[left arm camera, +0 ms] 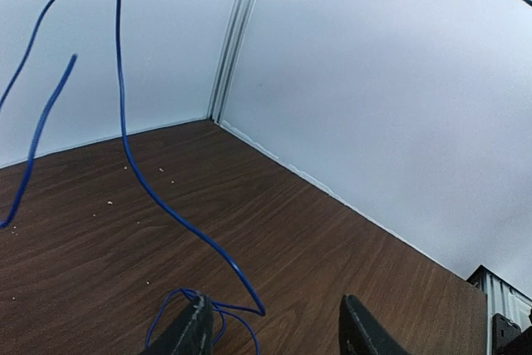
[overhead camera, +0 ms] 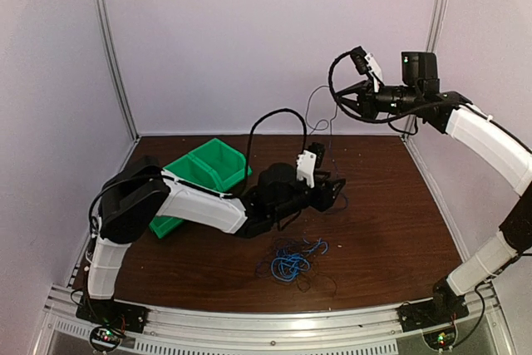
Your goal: Untangle the cables
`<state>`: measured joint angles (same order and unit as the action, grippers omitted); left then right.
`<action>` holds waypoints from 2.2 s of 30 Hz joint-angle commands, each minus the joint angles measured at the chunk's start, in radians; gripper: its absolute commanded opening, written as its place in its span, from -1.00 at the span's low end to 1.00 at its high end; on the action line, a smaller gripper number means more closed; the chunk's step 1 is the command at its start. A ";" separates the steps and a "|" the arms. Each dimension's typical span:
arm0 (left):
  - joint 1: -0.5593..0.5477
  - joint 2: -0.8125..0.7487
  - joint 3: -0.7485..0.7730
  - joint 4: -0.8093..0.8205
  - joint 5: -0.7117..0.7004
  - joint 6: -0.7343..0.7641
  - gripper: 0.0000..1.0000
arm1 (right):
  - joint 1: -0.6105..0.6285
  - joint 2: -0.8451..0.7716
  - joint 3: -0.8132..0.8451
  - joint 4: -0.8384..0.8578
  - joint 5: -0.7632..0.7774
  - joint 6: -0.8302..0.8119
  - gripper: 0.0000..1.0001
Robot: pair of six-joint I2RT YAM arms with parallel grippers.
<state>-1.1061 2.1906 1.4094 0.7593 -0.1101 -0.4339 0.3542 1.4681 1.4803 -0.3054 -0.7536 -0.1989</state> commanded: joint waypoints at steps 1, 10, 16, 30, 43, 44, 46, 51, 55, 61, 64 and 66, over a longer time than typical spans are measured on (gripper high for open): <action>-0.003 0.051 0.077 -0.068 -0.066 -0.071 -0.01 | 0.008 -0.045 -0.020 0.040 -0.019 0.020 -1.00; -0.001 0.082 0.105 -0.046 -0.075 -0.052 -0.45 | 0.008 -0.057 -0.039 0.051 -0.031 0.029 -1.00; 0.008 0.103 0.143 -0.044 -0.051 -0.031 -0.46 | 0.009 -0.052 -0.038 0.063 -0.039 0.042 -1.00; 0.020 0.001 0.110 -0.067 -0.044 0.037 -1.00 | -0.009 -0.050 -0.025 0.048 0.018 0.014 -1.00; 0.182 -0.366 0.068 -0.447 -0.021 0.185 -1.00 | -0.162 -0.084 -0.207 0.133 -0.056 0.046 0.11; 0.193 -0.389 0.071 -0.471 -0.029 0.198 -1.00 | -0.165 -0.093 -0.231 0.131 -0.062 0.031 0.11; 0.203 -0.432 0.071 -0.519 -0.055 0.233 -1.00 | -0.171 -0.107 -0.276 0.128 -0.076 0.008 0.11; 0.209 -0.537 0.075 -0.620 -0.122 0.311 -1.00 | -0.192 -0.140 -0.461 0.202 -0.136 -0.008 0.11; 0.217 -0.612 0.082 -0.678 -0.168 0.341 -1.00 | -0.206 -0.140 -0.568 0.260 -0.157 -0.059 0.10; 0.223 -0.703 0.140 -0.753 -0.203 0.380 -1.00 | -0.209 -0.095 -0.611 0.266 -0.143 -0.115 0.07; 0.223 -0.740 0.170 -0.819 -0.235 0.392 -1.00 | -0.208 -0.078 -0.604 0.257 -0.144 -0.122 0.07; 0.223 -0.775 0.166 -0.832 -0.267 0.393 -1.00 | -0.209 -0.074 -0.604 0.257 -0.144 -0.126 0.07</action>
<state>-0.8898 1.4830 1.5417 -0.0246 -0.3058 -0.0753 0.1505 1.3830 0.8730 -0.0776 -0.8799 -0.2932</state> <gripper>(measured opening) 0.015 0.534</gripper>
